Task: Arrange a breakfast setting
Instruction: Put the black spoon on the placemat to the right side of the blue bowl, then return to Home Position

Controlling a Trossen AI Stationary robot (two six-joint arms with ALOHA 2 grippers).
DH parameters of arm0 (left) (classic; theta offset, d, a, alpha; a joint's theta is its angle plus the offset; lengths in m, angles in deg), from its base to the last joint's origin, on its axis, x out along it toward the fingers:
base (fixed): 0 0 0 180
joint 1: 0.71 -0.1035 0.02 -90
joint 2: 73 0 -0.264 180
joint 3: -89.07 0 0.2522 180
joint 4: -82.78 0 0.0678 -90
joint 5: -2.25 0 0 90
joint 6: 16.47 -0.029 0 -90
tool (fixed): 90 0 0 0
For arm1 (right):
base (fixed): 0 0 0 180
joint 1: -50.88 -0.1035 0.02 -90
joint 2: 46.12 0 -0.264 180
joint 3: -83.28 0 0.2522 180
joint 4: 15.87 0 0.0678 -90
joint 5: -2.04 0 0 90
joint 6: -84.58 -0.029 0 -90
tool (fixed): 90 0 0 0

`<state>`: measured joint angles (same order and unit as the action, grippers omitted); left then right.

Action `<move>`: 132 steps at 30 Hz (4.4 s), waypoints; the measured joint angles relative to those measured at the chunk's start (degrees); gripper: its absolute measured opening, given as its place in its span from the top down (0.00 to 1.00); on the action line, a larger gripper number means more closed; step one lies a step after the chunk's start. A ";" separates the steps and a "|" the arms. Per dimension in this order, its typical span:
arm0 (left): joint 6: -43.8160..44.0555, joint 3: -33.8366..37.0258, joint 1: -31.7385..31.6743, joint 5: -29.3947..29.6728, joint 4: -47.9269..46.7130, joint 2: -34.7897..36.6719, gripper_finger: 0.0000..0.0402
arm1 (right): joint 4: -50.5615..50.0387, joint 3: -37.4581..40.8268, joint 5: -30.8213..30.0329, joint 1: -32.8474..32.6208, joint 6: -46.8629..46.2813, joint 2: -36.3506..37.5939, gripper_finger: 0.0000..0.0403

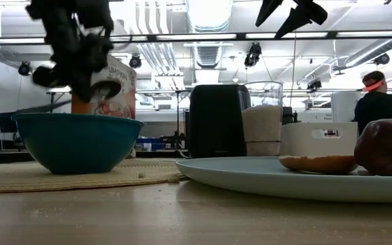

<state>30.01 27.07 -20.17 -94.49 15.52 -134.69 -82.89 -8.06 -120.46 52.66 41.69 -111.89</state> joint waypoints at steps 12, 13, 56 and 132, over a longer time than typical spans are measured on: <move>13.05 10.73 0.07 -10.39 6.84 0.21 1.00 | -0.02 0.00 1.54 -0.03 -0.04 0.00 0.24; 13.35 10.91 0.19 -10.38 6.82 0.32 1.00 | -0.02 0.00 1.54 -0.03 -0.07 0.00 0.24; -21.31 -7.98 15.04 -4.52 22.66 18.63 0.99 | 13.33 6.63 2.29 -5.54 24.29 5.78 0.29; -40.85 47.14 15.14 12.70 54.95 54.37 0.98 | 57.77 76.91 6.93 -0.35 42.44 62.62 0.25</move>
<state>-10.84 74.21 -5.03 -81.79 70.47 -80.32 -25.12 68.85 -113.52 52.31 84.13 -49.27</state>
